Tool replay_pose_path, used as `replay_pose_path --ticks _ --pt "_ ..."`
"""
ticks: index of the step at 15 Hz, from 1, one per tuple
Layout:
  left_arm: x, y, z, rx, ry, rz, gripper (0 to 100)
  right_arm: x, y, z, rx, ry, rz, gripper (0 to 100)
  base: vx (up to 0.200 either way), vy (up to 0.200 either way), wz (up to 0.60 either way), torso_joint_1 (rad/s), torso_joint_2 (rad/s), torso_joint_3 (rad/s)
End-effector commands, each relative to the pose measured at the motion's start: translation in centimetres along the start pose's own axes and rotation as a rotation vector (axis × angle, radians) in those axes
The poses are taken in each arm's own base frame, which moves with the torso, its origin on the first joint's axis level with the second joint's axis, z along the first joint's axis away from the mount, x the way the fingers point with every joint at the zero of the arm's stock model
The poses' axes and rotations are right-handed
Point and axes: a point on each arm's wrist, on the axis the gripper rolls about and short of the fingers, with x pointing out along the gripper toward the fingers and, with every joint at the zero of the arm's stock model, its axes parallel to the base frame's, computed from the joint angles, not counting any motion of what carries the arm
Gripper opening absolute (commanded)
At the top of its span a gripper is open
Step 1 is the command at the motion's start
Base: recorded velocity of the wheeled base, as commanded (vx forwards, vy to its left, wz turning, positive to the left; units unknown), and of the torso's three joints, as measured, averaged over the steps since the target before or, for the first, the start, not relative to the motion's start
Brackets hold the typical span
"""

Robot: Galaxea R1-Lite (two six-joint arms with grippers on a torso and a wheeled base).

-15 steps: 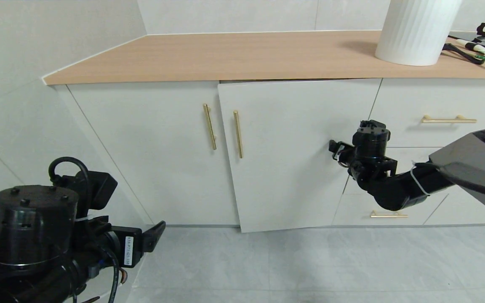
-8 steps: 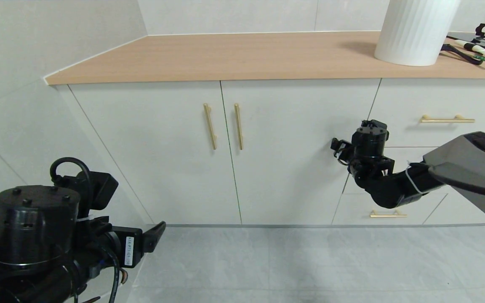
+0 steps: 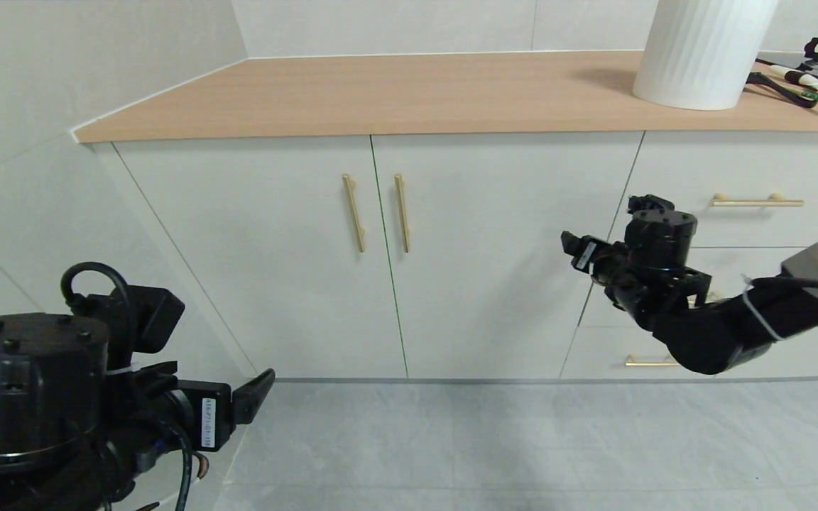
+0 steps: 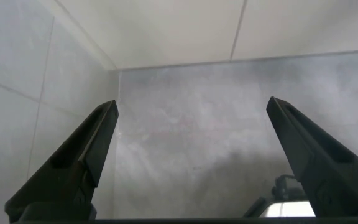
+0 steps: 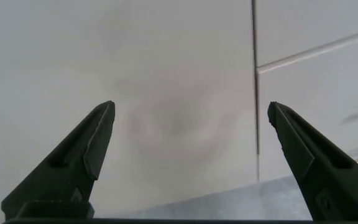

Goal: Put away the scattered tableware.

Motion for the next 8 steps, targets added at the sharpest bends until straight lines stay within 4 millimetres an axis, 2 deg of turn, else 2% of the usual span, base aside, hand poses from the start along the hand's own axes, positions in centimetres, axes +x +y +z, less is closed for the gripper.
replay_pose_path --ticks 1,2,3,4,5,7,8 --pt "-1.6 0.8 0.6 -0.033 -0.065 -0.009 100 -7.7 -0.2 6.0 0.008 -0.086 0.088 100 0.0 0.0 0.0 0.0 0.0 0.0" --pt "-2.1 1.0 0.5 -0.037 -0.078 -0.011 100 -9.3 -0.6 6.9 0.01 -0.101 0.092 100 0.0 0.0 0.0 0.0 0.0 0.0" --pt "-3.0 1.5 0.5 -0.037 -0.109 -0.012 100 -12.0 -1.4 8.6 0.024 -0.141 0.104 100 0.0 0.0 0.0 0.0 0.0 0.0" --pt "-4.7 2.8 0.8 -0.076 -0.177 0.001 100 -15.7 -2.9 10.3 0.005 -0.196 0.104 100 0.0 0.0 0.0 0.0 0.0 0.0" --pt "-6.3 3.9 0.6 -0.113 -0.233 0.015 100 -18.5 -4.4 11.2 -0.022 -0.239 0.089 100 0.0 0.0 0.0 0.0 0.0 0.0" --pt "-9.0 5.6 -1.7 -0.135 -0.287 0.008 100 -24.7 -7.2 11.2 -0.124 -0.305 0.1 100 0.0 0.0 0.0 0.0 0.0 0.0" --pt "-9.7 5.9 -2.3 -0.132 -0.296 0.007 100 -26.4 -8.0 10.9 -0.165 -0.328 0.104 100 0.0 0.0 0.0 0.0 0.0 0.0"
